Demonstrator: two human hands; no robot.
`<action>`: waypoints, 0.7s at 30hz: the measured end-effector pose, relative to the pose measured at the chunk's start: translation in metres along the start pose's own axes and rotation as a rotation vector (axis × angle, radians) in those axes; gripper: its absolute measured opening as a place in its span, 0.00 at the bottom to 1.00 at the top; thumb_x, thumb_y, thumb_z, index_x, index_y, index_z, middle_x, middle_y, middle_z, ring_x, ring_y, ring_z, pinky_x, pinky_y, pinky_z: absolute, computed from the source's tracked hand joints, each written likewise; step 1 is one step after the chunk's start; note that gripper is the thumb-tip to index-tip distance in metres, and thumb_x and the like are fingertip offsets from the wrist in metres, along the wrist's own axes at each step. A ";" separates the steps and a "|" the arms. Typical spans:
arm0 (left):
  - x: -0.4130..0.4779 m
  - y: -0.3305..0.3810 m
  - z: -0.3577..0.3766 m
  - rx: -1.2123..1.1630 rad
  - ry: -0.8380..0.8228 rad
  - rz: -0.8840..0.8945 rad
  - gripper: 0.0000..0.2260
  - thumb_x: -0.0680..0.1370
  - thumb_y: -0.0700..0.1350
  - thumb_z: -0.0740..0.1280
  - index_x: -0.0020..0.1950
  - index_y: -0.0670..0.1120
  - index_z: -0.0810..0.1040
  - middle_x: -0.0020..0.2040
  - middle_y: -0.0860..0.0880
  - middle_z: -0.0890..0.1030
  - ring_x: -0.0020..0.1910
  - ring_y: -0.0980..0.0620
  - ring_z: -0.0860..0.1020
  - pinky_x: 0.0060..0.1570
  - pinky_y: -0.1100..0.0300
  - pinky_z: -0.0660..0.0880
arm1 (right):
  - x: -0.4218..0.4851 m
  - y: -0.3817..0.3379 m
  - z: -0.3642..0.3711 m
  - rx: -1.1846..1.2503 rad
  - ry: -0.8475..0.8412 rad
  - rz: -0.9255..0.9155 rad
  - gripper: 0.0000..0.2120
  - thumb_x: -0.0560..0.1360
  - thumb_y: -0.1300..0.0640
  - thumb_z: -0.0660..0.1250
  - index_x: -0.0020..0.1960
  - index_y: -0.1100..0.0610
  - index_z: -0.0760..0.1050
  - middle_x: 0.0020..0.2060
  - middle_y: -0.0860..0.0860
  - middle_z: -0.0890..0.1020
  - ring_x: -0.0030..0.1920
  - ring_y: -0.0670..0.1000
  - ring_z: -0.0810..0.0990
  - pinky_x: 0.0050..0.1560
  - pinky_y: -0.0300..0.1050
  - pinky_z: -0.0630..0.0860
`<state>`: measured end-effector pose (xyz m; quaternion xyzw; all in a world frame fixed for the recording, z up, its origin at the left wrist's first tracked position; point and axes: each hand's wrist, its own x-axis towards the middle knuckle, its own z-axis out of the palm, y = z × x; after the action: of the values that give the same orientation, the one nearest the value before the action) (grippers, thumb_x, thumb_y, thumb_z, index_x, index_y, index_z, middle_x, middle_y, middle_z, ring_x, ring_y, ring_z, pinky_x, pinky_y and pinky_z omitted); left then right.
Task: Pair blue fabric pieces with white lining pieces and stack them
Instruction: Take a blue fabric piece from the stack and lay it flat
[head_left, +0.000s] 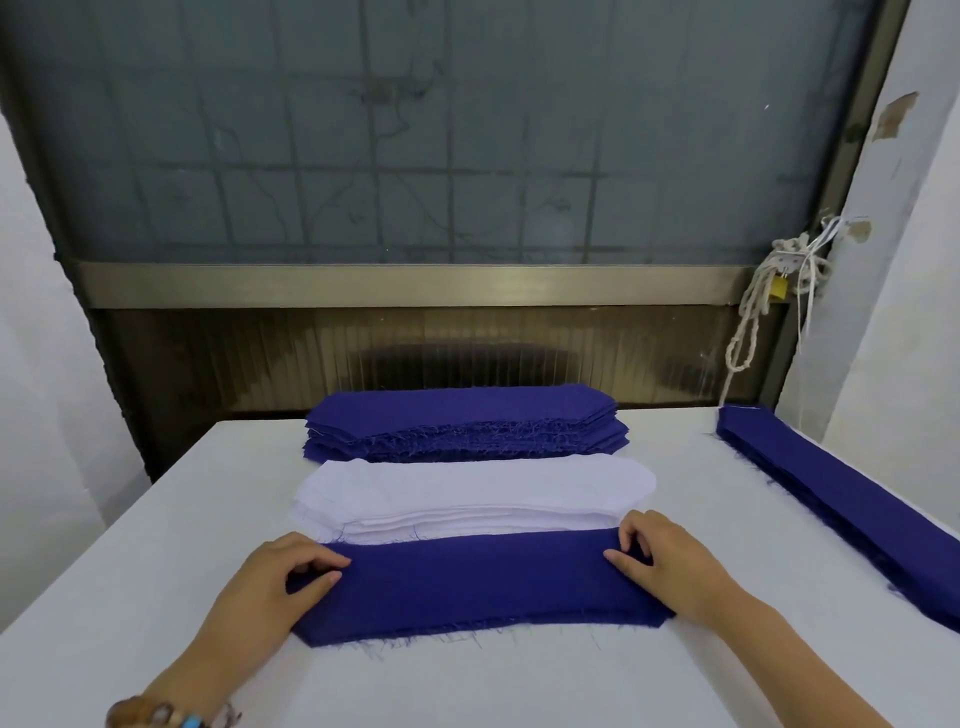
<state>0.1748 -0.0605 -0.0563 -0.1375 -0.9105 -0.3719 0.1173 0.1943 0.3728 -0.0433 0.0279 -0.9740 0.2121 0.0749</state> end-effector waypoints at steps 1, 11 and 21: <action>0.003 0.002 -0.002 0.027 -0.023 -0.008 0.13 0.73 0.42 0.74 0.42 0.62 0.84 0.44 0.63 0.80 0.46 0.59 0.77 0.46 0.66 0.73 | 0.003 -0.003 -0.001 -0.037 -0.008 0.009 0.10 0.77 0.46 0.65 0.43 0.51 0.70 0.37 0.46 0.74 0.36 0.45 0.71 0.37 0.36 0.69; 0.079 0.042 0.000 0.150 0.175 0.079 0.09 0.77 0.41 0.68 0.52 0.55 0.80 0.50 0.59 0.78 0.50 0.58 0.75 0.49 0.68 0.68 | 0.071 -0.064 -0.008 -0.001 0.237 -0.189 0.05 0.80 0.55 0.62 0.45 0.48 0.72 0.40 0.43 0.74 0.40 0.44 0.73 0.39 0.31 0.69; 0.166 0.052 0.031 0.301 0.080 0.049 0.17 0.83 0.45 0.59 0.72 0.48 0.70 0.71 0.52 0.71 0.70 0.54 0.68 0.70 0.60 0.65 | 0.164 -0.119 0.015 -0.073 0.155 -0.339 0.21 0.81 0.57 0.58 0.74 0.51 0.64 0.70 0.46 0.69 0.69 0.48 0.66 0.69 0.42 0.65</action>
<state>0.0337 0.0243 0.0088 -0.1254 -0.9470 -0.2334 0.1816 0.0406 0.2551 0.0174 0.1727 -0.9536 0.1626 0.1853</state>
